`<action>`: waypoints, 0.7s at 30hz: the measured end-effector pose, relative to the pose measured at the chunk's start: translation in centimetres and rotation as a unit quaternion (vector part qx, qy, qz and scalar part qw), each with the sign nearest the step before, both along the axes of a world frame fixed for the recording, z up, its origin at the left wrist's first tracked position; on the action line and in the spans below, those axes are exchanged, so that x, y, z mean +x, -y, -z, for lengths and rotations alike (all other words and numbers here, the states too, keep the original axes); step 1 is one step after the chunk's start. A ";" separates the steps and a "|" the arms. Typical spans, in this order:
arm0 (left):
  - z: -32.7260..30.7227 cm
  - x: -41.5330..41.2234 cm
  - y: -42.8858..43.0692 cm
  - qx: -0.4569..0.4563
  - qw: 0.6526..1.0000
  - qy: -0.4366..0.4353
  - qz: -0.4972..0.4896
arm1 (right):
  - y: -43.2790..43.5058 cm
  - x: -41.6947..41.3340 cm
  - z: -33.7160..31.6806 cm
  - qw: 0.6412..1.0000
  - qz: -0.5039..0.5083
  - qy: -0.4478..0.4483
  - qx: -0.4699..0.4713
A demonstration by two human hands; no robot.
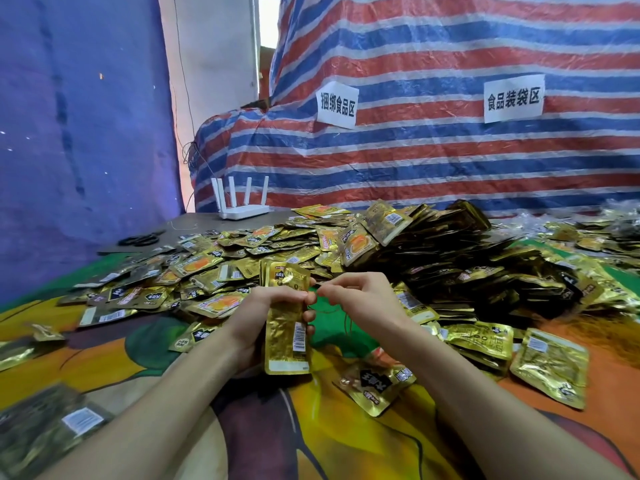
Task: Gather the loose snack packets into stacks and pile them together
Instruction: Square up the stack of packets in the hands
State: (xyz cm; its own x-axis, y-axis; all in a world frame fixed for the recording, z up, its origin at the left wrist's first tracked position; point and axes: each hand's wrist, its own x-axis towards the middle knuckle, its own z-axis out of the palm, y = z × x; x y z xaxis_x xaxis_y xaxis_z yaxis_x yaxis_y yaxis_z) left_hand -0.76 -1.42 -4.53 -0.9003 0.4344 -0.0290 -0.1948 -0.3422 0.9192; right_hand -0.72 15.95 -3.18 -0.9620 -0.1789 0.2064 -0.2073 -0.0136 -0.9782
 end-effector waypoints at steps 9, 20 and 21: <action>-0.4 -0.3 0.8 0.107 0.992 -0.002 -0.073 | -0.3 -0.6 -0.2 0.990 -0.142 -0.024 -0.007; -0.9 0.7 0.4 0.032 0.995 0.033 -0.092 | -0.5 0.0 0.6 0.980 -0.198 0.005 0.020; -1.1 0.6 0.3 0.047 0.990 0.037 -0.131 | -0.5 0.2 0.6 0.981 -0.186 -0.014 0.055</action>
